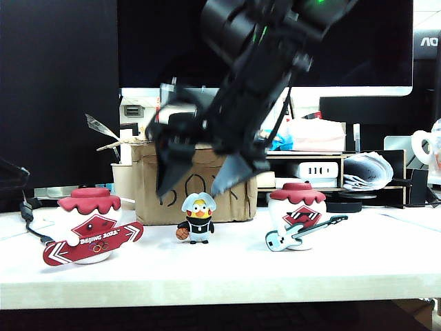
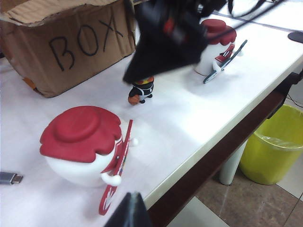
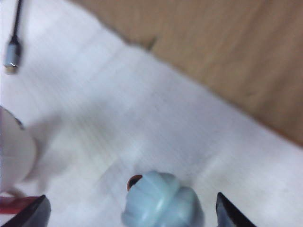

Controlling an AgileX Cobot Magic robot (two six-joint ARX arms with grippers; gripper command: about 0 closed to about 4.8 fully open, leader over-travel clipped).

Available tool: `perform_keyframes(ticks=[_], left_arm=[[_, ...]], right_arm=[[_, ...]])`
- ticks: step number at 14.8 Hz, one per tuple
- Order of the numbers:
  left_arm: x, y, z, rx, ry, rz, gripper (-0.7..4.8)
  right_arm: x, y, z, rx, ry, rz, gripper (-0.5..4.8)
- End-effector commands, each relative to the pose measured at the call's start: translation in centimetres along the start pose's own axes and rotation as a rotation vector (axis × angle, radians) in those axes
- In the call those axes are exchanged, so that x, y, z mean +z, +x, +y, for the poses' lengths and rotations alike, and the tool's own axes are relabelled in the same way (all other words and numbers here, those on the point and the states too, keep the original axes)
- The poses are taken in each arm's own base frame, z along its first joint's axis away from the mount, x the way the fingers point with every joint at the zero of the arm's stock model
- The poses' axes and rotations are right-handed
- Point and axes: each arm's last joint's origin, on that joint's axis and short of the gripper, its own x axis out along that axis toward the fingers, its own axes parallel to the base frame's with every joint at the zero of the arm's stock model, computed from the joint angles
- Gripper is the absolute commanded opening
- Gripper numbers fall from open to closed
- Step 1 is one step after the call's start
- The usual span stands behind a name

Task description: Put the doll that is least similar in size compared to the others into the paper box.

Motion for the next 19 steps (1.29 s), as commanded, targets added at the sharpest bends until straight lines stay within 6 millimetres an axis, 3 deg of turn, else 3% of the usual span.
perform_keyframes(ticks=[1,5,7,8,10,14,19], left_arm=[[0.1,0.0,0.0,0.000,0.000,-0.006,-0.05],[0.1,0.0,0.0,0.000,0.000,-0.006,-0.05],[0.1,0.0,0.0,0.000,0.000,-0.006,-0.05],[0.1,0.0,0.0,0.000,0.000,-0.006,-0.05],[0.1,0.0,0.0,0.000,0.000,-0.006,-0.05],[0.1,0.0,0.0,0.000,0.000,-0.006,-0.05],[0.1,0.0,0.0,0.000,0.000,-0.006,-0.05]], right_arm=[[-0.2,1.0,0.0,-0.013,-0.004,-0.002,4.79],[-0.9,2.2,-0.2,-0.024,-0.002,0.032,4.70],[-0.9,2.2,-0.2,-0.024,-0.002,0.034,3.53],[-0.9,2.2,-0.2,-0.024,-0.001,0.033,2.21],[-0.9,2.2,-0.2,-0.024,0.000,0.033,1.26],[-0.8,2.0,-0.1,-0.023,0.014,0.030,0.56],[0.9,-1.5,1.1,0.005,0.038,-0.052,0.06]])
